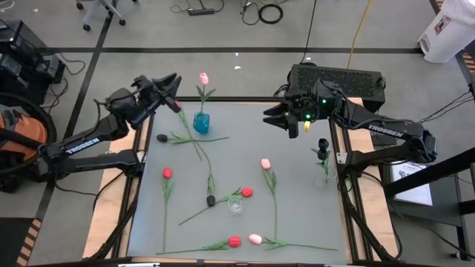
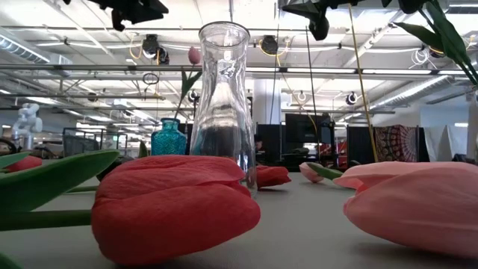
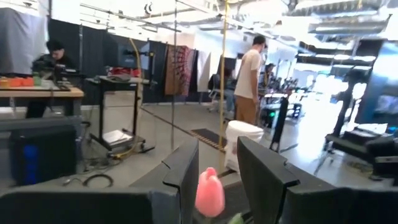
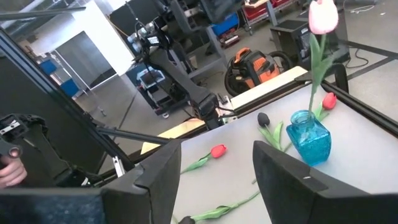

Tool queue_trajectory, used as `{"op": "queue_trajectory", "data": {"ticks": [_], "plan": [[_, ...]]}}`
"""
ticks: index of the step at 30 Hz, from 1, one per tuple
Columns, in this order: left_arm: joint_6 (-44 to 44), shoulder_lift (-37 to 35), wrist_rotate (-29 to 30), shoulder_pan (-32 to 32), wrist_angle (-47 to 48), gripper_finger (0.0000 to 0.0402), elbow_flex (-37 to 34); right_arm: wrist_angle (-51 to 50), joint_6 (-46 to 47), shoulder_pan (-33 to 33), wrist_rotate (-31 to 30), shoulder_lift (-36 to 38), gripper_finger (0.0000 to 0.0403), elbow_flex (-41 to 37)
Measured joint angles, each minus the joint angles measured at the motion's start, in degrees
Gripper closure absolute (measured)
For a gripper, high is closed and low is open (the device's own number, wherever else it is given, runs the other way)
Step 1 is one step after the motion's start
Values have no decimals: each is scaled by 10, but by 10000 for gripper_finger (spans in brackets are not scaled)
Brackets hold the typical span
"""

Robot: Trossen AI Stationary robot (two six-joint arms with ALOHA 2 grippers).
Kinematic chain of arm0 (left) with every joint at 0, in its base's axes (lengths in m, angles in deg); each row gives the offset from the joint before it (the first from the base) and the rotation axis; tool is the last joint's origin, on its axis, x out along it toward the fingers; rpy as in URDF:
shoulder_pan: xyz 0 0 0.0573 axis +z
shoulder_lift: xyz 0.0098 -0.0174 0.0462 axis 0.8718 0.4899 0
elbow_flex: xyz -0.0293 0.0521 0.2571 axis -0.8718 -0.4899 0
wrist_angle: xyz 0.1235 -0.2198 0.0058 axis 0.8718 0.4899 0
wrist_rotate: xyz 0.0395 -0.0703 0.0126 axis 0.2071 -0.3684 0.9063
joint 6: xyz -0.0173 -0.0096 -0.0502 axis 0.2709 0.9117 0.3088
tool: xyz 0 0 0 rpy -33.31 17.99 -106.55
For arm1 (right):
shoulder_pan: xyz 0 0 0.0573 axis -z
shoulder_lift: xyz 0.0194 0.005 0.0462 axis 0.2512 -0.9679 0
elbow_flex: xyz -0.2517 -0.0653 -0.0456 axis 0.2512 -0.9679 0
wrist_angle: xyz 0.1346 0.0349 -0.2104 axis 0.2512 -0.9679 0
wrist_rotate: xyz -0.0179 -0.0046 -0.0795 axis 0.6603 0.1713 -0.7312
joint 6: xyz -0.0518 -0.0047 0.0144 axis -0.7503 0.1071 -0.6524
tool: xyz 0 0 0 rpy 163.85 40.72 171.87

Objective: Sort flowers into vase by color
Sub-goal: Put pink flower into the blue vase

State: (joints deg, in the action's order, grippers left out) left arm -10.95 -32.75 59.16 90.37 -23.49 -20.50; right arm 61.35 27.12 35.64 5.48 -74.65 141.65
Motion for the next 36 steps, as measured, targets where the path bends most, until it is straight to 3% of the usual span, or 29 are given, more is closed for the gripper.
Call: {"op": "queue_trajectory", "data": {"ticks": [20, 28, 36], "plan": [[40, -4, -13, -86, 0, 285, 0, -48, 64, 13, 16, 171, 211, 0], [40, 11, -12, -86, 0, 285, 0, -47, 134, -40, 31, 204, 211, 0], [40, 33, -9, -86, -1, 285, 0, 25, 152, -133, 30, 163, 211, 0]]}}
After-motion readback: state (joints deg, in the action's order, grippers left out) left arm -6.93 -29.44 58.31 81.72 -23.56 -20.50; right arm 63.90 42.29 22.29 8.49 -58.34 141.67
